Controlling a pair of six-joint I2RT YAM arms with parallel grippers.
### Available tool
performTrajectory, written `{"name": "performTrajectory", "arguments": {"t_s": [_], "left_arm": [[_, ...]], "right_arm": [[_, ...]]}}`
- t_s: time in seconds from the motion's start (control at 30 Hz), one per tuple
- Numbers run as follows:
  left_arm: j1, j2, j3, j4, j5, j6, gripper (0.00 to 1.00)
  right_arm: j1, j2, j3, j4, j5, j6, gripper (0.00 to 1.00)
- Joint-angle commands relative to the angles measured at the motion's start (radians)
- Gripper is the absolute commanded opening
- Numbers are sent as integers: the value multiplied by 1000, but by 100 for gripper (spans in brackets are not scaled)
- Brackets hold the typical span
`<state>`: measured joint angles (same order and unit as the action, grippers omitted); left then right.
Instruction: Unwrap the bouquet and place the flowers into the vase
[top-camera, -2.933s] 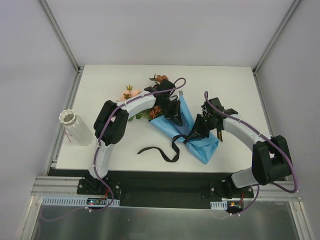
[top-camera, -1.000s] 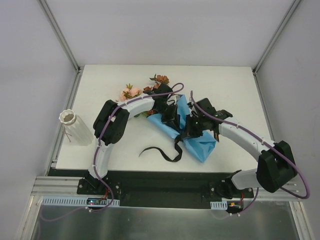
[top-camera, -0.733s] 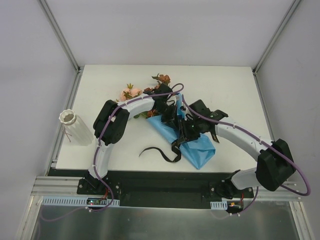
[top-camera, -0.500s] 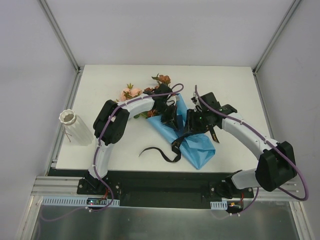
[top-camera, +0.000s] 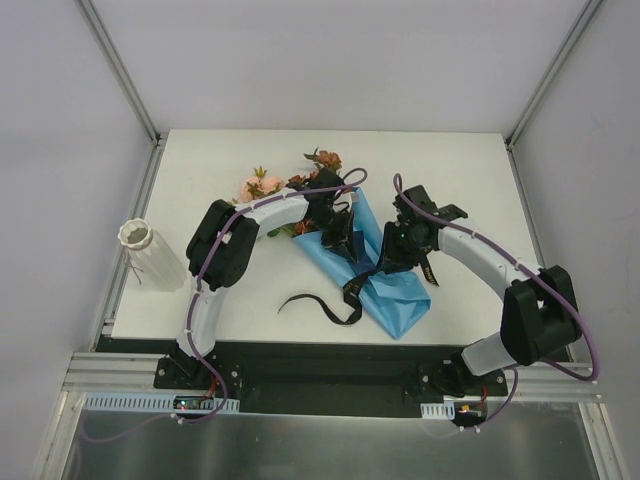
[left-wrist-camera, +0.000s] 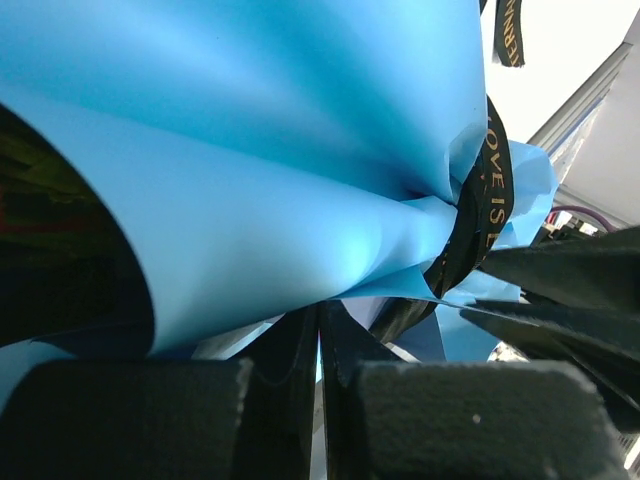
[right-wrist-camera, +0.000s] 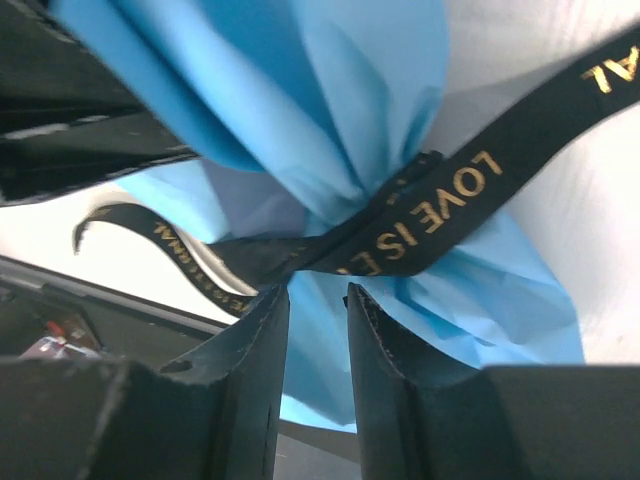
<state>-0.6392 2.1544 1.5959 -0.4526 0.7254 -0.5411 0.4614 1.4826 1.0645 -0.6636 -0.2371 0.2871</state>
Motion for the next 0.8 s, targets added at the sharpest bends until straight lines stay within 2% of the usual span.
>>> {"name": "performTrajectory", "arguments": {"t_s": [0.0, 0.23, 0.33, 0.5, 0.57, 0.7, 0.77], "left_arm": [[12, -16, 9, -5, 22, 16, 0], [12, -34, 10, -5, 45, 13, 0], [10, -73, 12, -5, 58, 12, 0], [9, -111, 39, -5, 87, 7, 8], [6, -110, 64, -3, 104, -2, 12], [-7, -88, 99, -6, 123, -5, 13], [-10, -67, 107, -5, 124, -14, 7]], "right_arm": [[-6, -7, -47, -39, 91, -28, 32], [-27, -13, -100, -17, 47, -42, 32], [-29, -60, -61, -51, 32, -57, 27], [-33, -145, 11, -80, 38, -63, 28], [-50, -131, 22, -80, 44, -62, 31], [-101, -42, 48, -70, 12, -29, 31], [-118, -19, 48, -41, -8, -23, 29]]}}
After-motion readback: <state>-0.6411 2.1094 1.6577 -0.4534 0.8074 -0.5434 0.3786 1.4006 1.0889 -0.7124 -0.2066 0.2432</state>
